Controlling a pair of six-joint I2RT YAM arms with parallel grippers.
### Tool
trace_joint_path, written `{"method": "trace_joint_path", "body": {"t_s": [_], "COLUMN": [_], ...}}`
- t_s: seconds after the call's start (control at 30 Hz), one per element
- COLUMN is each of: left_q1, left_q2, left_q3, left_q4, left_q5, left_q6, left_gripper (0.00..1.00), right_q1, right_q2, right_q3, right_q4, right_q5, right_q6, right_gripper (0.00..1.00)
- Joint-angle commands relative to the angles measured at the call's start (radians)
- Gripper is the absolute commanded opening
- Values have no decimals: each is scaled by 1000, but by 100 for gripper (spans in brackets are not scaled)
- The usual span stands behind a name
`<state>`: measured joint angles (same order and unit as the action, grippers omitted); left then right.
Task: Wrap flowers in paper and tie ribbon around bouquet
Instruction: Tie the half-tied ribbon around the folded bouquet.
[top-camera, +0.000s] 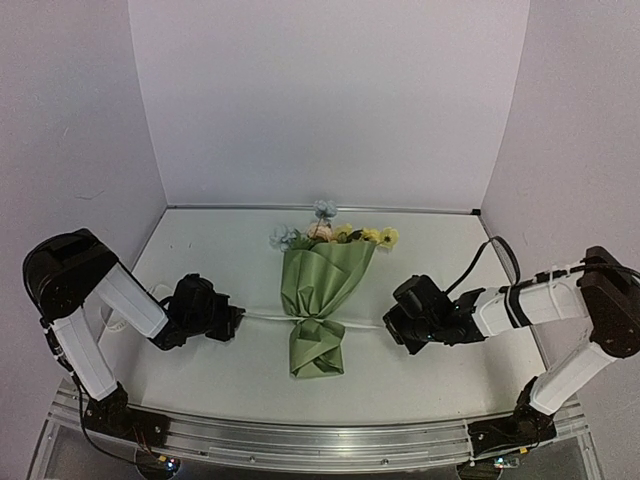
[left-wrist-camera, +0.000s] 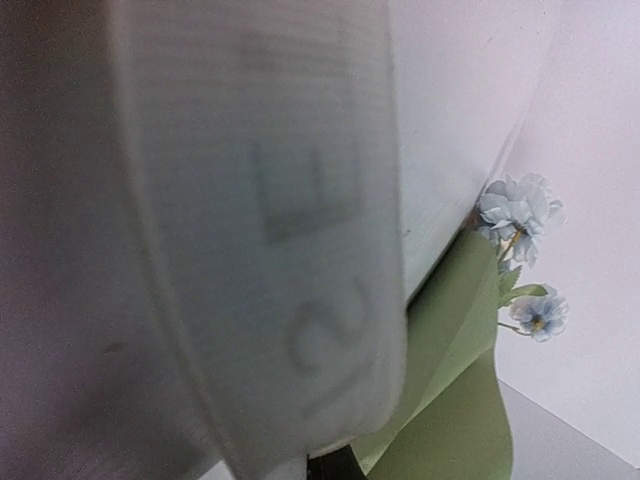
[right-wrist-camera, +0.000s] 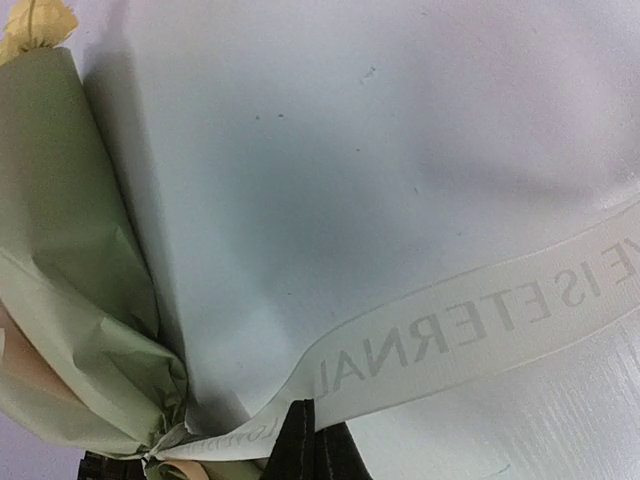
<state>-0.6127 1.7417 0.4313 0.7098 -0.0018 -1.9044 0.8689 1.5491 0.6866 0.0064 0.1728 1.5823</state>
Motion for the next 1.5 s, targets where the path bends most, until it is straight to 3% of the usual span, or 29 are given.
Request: {"method": "trace_joint_path", "body": {"t_s": [0.0,0.33,0.5,0.63,1.03,1.13,1.2,1.27,1.37,1.47], "left_q1": [38,100,99,100,100,100,100,100,100,103], "left_q2": [-95,-271,-476,-582,-501,-492,-518,-549,-612,-649], "left_q3": [-13,-131,-158,-200,-152,-91,-69,-51,-11,31], "left_q4": [-200,-314,-512,-609,-566,-646,-686,-731,-814,-888], "left_q5": [-57,-98,-131,-161,-98,-85,-75,-63,-43,-36], "left_q6": [116,191,271,296,444,509,553,611,680,741], "left_gripper": [0,0,0,0,0,17,25,33,42,48], "right_q1": [-14,-17,43,90,92,92,92,92,92,93], "right_q2": [-48,-167,-285,-273,-120,-115,-130,-152,-183,-209], "right_q3": [9,-174,-206,-228,-114,-95,-84,-66,-1,87], "right_q4": [-145,-159,-253,-245,-178,-185,-193,-207,-251,-293], "right_q5": [120,158,196,198,177,159,156,155,141,130], "right_q6": [-96,-53,-41,-21,-162,-203,-239,-296,-406,-544], "right_gripper": [0,0,0,0,0,0,8,27,46,57]}}
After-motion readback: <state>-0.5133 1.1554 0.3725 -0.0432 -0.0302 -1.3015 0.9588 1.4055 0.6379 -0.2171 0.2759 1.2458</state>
